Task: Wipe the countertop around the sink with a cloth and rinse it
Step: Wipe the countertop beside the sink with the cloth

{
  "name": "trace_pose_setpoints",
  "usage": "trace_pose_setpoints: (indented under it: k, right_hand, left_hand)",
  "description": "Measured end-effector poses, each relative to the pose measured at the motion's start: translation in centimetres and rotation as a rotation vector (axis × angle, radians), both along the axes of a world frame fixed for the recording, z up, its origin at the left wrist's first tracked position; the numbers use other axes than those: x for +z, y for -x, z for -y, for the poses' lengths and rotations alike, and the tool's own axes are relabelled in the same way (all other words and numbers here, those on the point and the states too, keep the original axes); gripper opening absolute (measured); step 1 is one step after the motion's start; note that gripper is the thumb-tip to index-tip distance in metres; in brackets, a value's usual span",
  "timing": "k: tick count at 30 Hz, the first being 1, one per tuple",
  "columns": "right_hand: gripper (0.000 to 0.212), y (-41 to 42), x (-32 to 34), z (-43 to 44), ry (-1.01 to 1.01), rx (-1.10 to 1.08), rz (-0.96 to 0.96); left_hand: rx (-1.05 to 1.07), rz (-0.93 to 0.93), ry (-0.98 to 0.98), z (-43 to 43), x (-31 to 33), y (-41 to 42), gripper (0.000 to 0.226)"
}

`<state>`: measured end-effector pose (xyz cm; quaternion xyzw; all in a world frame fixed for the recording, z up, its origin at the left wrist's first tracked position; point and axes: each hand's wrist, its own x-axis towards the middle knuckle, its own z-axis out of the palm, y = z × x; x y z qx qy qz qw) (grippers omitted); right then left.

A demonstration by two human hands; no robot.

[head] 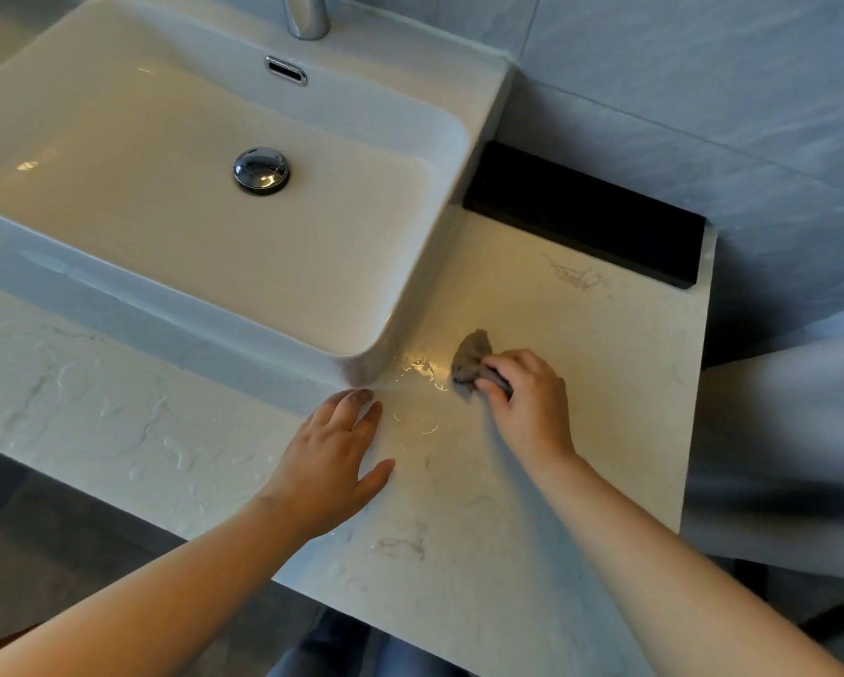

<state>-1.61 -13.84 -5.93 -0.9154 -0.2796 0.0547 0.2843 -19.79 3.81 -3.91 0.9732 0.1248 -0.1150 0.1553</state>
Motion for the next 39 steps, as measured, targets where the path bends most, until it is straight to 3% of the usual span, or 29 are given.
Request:
trace_pose_setpoints:
  k: [6, 10, 18, 30, 37, 39]
  right_hand:
    - [0.016, 2.1, 2.4, 2.3, -0.089, 0.005, -0.202]
    - [0.012, -1.8, 4.9, 3.2, -0.168, -0.138, -0.121]
    - [0.020, -9.6, 2.5, 3.9, 0.037, -0.157, 0.001]
    - [0.021, -1.2, -0.3, 6.1, -0.024, -0.186, 0.033]
    - [0.016, 1.9, 2.0, 7.5, -0.069, -0.105, -0.171]
    - [0.016, 0.9, 3.5, 8.1, -0.120, -0.146, -0.145]
  left_hand:
    - [0.008, 0.040, 0.065, 0.6, 0.4, -0.4, 0.075]
    - [-0.054, 0.063, 0.113, 2.0, 0.8, -1.0, 0.067]
    - [-0.136, 0.068, 0.078, 4.1, 0.9, -3.2, 0.060]
    - [-0.213, 0.001, -0.065, 4.4, -0.4, -4.3, 0.072]
    - [-0.240, 0.015, -0.090, 4.3, -0.4, -4.2, 0.073]
    - [-0.234, 0.014, -0.090, 4.4, -0.5, -4.2, 0.074]
